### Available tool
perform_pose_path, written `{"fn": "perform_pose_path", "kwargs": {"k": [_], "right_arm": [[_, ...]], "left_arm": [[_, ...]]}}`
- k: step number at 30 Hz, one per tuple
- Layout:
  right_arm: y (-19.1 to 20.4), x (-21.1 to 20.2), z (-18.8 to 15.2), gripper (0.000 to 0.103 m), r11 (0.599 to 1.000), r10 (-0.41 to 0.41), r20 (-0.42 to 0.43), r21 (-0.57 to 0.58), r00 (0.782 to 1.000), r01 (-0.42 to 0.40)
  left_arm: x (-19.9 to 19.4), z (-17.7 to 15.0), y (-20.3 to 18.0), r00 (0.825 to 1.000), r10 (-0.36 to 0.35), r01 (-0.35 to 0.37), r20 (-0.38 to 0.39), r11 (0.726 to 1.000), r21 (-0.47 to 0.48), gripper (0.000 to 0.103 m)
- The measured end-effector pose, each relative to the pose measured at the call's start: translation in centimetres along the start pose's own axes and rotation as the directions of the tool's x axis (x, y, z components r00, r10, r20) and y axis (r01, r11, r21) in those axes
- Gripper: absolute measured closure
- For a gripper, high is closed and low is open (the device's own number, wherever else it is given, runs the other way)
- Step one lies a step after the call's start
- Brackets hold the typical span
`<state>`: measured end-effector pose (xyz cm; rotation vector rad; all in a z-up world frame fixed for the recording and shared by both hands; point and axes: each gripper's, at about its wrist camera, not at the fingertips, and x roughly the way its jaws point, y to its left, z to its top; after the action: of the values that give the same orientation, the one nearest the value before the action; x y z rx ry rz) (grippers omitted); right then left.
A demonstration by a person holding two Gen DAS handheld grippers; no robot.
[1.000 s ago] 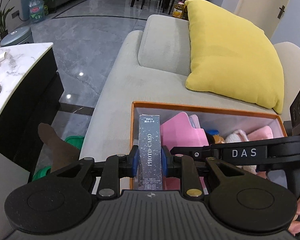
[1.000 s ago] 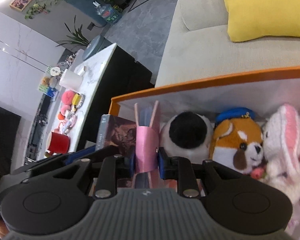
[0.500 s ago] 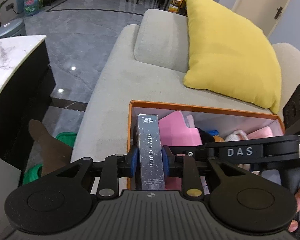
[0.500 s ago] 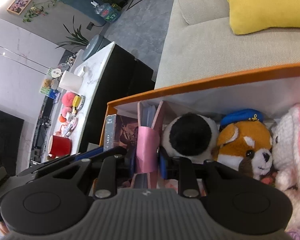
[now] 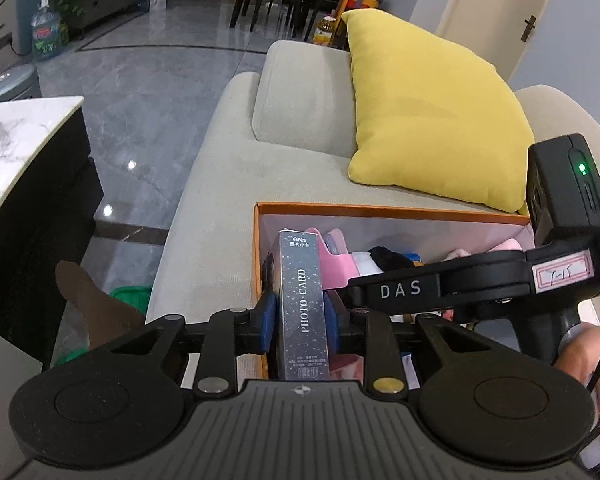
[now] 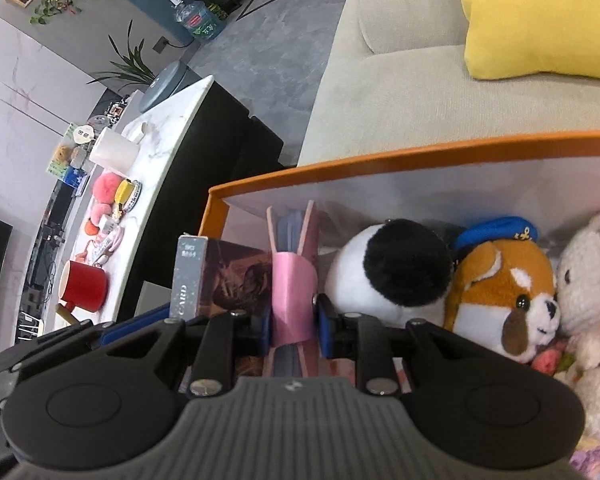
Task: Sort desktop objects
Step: 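Carry the wallet and card pack over the shoebox with both tools, then lower wallet and card pack into the shoebox and open both tools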
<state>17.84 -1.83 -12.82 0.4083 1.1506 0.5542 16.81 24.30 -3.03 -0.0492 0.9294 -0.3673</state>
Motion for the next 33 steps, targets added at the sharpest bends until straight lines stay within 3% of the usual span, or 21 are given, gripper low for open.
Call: {"fn": "perform_pose_path", "kwargs": {"k": [4,7,18,21,23,27,30,33], "right_arm": [[-0.6,-0.5,0.2,0.078,1.000,0.012,-0.006,0.027,1.000,-0.011],[-0.8,-0.7,0.2,0.077,0.999,0.016,-0.009,0.030,1.000,-0.016],[-1.0,-0.7,0.4,0.076,0.998,0.030,-0.029,0.052,0.999,-0.029],[-0.9,-0.8,0.5,0.072,0.998,0.030,-0.031,0.052,0.999,-0.029],[-0.5,-0.8,0.5,0.067,0.999,0.026,-0.028,0.041,0.999,-0.025],[0.4,-0.8,0.6,0.067,1.000,-0.017,-0.027,0.005,1.000,0.017],[1.2,-1.2,0.4,0.066,0.999,-0.031,-0.015,-0.037,0.999,0.030],[2.1,-2.1,-0.1,0.065,0.994,-0.029,0.005,-0.102,1.000,0.030]], "left_arm": [[1.3,-0.2,-0.7,0.999,0.028,-0.027,-0.023,0.999,0.029,0.074],[1.8,-0.3,-1.3,0.997,0.071,-0.071,0.002,0.996,0.061,0.074],[1.9,-0.2,-1.4,0.998,0.069,-0.068,-0.001,0.993,0.095,0.073],[1.3,-0.3,-1.3,0.998,0.061,-0.062,0.015,0.994,0.094,0.072],[0.7,-0.3,-1.3,0.997,0.067,-0.069,0.026,0.992,0.103,0.074],[-0.5,-0.6,-0.7,0.999,0.024,-0.027,0.039,0.997,0.079,0.071],[-1.5,-1.3,-0.7,0.995,0.073,-0.078,0.063,0.994,0.083,0.066],[-2.4,-1.9,0.0,0.996,0.059,-0.063,0.064,0.997,0.052,0.066]]}}
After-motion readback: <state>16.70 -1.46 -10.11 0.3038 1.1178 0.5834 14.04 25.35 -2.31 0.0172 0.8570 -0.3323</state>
